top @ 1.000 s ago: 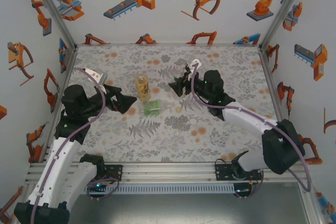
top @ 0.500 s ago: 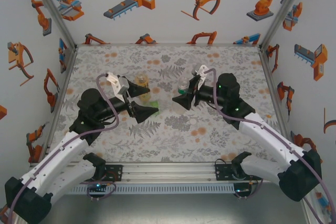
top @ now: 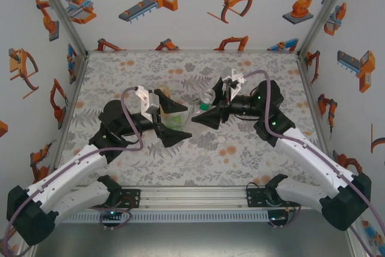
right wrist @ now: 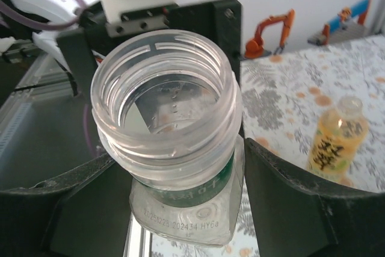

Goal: Screw on the bottle caps

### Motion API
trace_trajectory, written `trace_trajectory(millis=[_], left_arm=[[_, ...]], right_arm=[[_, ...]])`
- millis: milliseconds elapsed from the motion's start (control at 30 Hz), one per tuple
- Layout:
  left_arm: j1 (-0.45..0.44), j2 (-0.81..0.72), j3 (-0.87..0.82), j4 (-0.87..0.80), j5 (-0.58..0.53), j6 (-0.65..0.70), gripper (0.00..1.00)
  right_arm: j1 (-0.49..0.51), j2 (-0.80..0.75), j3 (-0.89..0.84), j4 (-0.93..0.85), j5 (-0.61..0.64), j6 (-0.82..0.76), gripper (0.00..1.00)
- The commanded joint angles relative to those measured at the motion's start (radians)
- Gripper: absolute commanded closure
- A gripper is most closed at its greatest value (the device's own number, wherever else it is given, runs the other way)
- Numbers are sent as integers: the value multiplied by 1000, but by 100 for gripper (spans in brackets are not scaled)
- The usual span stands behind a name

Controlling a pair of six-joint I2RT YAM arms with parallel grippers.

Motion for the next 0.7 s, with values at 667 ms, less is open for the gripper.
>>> trace_trajectory(millis=[667], left_arm=[[-168, 202, 159, 80, 35, 50, 14]], right_arm=[[58, -20, 59, 136, -43, 64, 81]])
